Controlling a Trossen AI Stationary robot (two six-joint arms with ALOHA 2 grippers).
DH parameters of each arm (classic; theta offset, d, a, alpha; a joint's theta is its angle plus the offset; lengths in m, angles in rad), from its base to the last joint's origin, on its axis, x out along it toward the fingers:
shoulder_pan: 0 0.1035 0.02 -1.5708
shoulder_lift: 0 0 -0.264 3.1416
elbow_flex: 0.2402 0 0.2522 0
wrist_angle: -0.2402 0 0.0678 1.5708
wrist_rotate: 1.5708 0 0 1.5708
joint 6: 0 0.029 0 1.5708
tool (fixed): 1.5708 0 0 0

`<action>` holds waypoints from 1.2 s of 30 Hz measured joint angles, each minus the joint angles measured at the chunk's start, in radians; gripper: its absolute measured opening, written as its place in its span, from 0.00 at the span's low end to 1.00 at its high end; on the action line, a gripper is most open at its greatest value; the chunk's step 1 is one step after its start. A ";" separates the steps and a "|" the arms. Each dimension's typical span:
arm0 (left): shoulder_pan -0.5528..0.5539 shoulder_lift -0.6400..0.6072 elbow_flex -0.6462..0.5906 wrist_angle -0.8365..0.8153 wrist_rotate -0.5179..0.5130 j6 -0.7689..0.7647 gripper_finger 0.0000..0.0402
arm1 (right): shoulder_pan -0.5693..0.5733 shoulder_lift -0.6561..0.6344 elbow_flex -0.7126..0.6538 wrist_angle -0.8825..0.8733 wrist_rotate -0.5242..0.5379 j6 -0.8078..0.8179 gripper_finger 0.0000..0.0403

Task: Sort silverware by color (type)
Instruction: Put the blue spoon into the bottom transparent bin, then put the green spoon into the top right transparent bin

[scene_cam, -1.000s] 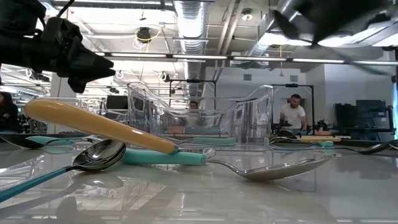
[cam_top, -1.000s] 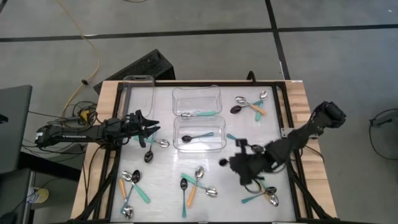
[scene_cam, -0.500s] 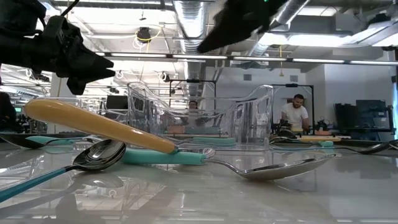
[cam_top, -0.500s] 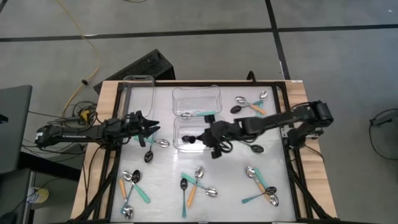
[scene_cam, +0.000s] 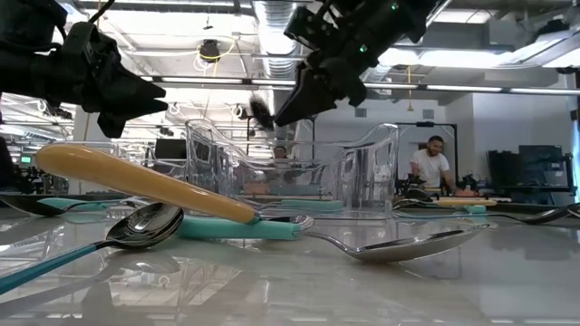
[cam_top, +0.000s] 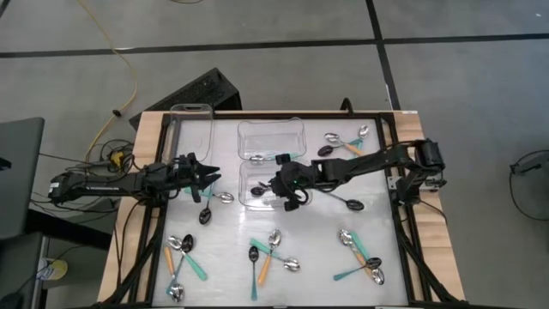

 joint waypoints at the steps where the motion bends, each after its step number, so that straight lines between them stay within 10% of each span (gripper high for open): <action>1: 0.000 0.000 0.000 -0.002 0.000 0.003 0.32 | 0.000 -0.005 0.000 -0.007 0.000 0.000 0.22; 14: 0.000 0.000 0.000 -0.019 0.000 0.056 0.32 | 0.108 -0.262 0.113 -0.344 0.003 0.308 0.46; 26: 0.000 0.000 0.000 -0.055 -0.007 0.069 0.32 | 0.342 -0.351 0.115 -0.923 0.001 0.940 0.43; 36: 0.000 0.000 0.000 -0.066 0.002 0.059 0.32 | 0.567 -0.260 0.055 -1.025 -0.004 1.434 0.38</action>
